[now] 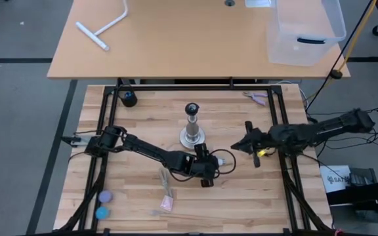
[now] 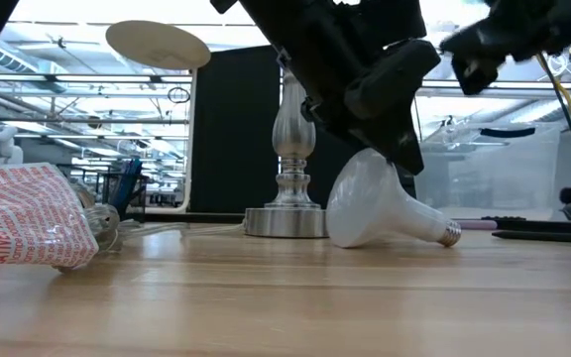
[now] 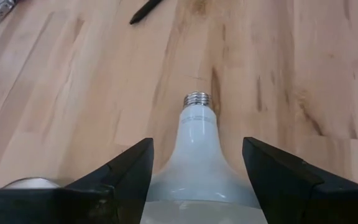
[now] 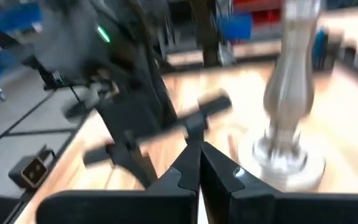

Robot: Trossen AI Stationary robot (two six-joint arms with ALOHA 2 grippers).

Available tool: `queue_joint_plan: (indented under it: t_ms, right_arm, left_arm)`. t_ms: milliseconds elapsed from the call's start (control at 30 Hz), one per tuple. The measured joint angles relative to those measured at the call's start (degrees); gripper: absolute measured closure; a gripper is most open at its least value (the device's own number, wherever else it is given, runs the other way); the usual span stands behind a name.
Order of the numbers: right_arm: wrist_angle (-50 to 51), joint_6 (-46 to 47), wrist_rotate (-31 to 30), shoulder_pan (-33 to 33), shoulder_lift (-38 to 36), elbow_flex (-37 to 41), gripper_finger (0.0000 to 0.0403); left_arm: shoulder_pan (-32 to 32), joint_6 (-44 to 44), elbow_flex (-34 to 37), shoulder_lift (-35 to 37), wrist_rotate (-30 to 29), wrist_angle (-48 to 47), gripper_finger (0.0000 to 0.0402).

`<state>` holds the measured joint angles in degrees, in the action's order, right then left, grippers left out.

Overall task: Screw lightbulb
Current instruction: Insert the lightbulb into the lamp

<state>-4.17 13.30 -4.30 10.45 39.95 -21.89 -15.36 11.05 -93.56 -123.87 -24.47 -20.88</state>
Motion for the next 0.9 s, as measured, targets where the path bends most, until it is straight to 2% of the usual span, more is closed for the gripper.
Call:
queue_joint_plan:
  t_ms: [133, 300, 500, 733, 900]
  right_arm:
    - [1.1, 3.4, 0.5, 0.6, 5.1, 0.0, 0.0403]
    - [0.1, 4.0, 6.3, 1.5, 11.8, 0.0, 0.0403]
    - [-3.0, 5.7, 6.1, 2.6, 19.1, 0.0, 0.0397]
    - [-10.1, 0.4, 3.9, 2.6, 25.2, 0.0, 0.0396]
    - [-5.9, 1.5, 5.5, 4.5, 27.5, -2.5, 0.0368]
  left_arm:
    - [-0.6, 0.7, -0.9, 0.0, 1.1, -1.9, 0.0152]
    - [-0.6, 2.2, -1.3, 0.1, 2.0, -4.0, 0.0152]
    - [-0.4, 1.3, -1.2, 0.0, 1.8, -3.6, 0.0152]
    - [0.0, -0.8, -1.1, -0.2, 0.9, -2.5, 0.0152]
    - [0.0, -1.9, -1.0, 0.4, 2.3, -2.6, 0.0152]
